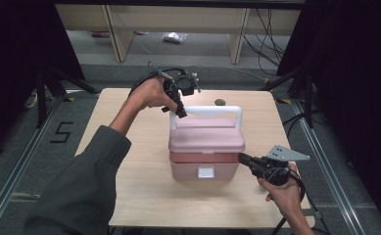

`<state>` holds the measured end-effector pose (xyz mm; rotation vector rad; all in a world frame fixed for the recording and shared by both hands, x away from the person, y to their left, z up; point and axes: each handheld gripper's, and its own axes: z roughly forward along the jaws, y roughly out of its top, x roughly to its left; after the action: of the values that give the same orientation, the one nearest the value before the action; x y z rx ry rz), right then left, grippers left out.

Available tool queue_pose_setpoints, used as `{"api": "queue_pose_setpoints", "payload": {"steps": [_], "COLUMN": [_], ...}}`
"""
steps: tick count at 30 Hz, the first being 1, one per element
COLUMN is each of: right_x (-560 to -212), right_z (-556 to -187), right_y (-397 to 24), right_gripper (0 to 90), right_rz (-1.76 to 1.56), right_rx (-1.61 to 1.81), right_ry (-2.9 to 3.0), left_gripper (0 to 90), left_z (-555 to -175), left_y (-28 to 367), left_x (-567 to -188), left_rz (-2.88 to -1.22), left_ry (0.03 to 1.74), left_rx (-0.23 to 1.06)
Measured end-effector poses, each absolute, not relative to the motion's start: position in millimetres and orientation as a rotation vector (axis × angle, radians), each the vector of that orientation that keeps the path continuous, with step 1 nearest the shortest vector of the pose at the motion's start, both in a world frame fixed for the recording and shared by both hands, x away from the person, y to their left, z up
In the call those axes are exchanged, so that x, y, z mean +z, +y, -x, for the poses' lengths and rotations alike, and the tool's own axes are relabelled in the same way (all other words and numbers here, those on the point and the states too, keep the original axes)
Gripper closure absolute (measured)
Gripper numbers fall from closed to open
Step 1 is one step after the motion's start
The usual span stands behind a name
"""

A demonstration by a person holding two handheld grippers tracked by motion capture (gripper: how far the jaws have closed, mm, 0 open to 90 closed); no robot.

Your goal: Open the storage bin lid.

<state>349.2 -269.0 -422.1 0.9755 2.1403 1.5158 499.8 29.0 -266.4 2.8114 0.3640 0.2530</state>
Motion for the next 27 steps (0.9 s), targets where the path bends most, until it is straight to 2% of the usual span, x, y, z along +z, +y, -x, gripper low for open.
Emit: {"api": "queue_pose_setpoints", "payload": {"steps": [14,17,19,21,25,27], "right_x": [-418,-418,-418,-417,-416,-415], "right_z": [-369,-371,-372,-372,-373,-374], "right_y": [-263,-264,-265,-266,-265,-265], "right_gripper": [86.1,86.1,86.1,86.0,85.5,85.4], "right_rz": [-0.99,-0.943,-0.947,-0.934,-0.933,-0.912], "right_rx": [1.568,1.54,1.556,1.546,1.568,1.569], "right_ry": [2.126,2.124,2.133,2.129,2.12,2.117], "left_gripper": [68.3,52.2,50.8,44.7,35.3,32.9], "left_z": [-500,-500,-498,-492,-481,-472], "left_y": [36,41,48,61,77,89], "left_x": [-270,-267,-264,-261,-265,-268], "left_rz": [-2.769,-2.737,-2.69,-2.597,-2.528,-2.485], "left_ry": [0.391,0.431,0.46,0.508,0.581,0.629], "left_rx": [0.227,0.249,0.267,0.295,0.318,0.385]}}
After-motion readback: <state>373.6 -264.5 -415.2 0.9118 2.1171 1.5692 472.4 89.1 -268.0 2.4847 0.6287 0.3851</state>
